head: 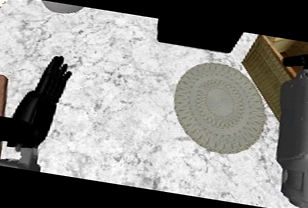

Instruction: Pick the squash from the placemat and place it in the basket

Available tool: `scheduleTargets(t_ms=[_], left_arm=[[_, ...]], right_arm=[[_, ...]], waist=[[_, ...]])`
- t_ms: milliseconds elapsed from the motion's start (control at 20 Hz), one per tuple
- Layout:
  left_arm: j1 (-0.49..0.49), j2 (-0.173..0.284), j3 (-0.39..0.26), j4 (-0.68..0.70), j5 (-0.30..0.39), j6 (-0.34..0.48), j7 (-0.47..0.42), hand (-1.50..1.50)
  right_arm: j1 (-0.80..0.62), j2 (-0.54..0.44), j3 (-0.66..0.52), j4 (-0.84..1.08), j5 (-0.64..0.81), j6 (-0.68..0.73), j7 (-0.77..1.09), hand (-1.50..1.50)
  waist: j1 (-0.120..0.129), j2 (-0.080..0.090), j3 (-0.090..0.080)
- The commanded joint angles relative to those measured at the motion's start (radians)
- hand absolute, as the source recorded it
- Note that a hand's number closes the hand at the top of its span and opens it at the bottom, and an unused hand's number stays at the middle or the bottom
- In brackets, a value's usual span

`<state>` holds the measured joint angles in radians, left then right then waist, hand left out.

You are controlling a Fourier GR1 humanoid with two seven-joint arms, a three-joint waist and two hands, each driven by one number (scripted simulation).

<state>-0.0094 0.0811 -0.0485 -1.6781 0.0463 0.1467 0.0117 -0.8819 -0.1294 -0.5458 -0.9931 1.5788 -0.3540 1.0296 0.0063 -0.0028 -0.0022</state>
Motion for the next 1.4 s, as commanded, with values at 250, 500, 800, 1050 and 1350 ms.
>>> scheduleTargets(t_ms=[250,500,800,1050,1350], left_arm=[[-0.026,-0.029,-0.011,0.028,-0.027,0.023,-0.005,0.00],[0.034,-0.002,0.002,-0.056,0.004,-0.010,0.024,0.00],[0.060,0.013,0.025,-0.033,0.012,-0.027,-0.011,0.00],[0.010,0.002,0.035,0.031,0.014,-0.026,-0.022,0.00],[0.061,-0.026,-0.021,-0.085,-0.018,0.003,0.038,0.00]], right_arm=[[0.040,0.009,0.081,-0.092,0.108,-0.169,0.067,-1.50],[0.002,-0.006,0.090,-0.233,0.195,-0.035,0.142,-1.50],[0.143,0.067,0.095,-0.505,0.322,0.033,0.198,-1.50],[0.166,0.127,0.116,-0.755,0.320,0.049,0.165,-1.50],[0.301,0.129,0.242,-1.107,0.206,0.272,0.131,-1.50]], waist=[[-0.003,0.005,0.002],[0.000,0.000,0.002],[-0.012,-0.005,0.002],[-0.016,-0.002,0.001],[-0.009,-0.005,0.002]])
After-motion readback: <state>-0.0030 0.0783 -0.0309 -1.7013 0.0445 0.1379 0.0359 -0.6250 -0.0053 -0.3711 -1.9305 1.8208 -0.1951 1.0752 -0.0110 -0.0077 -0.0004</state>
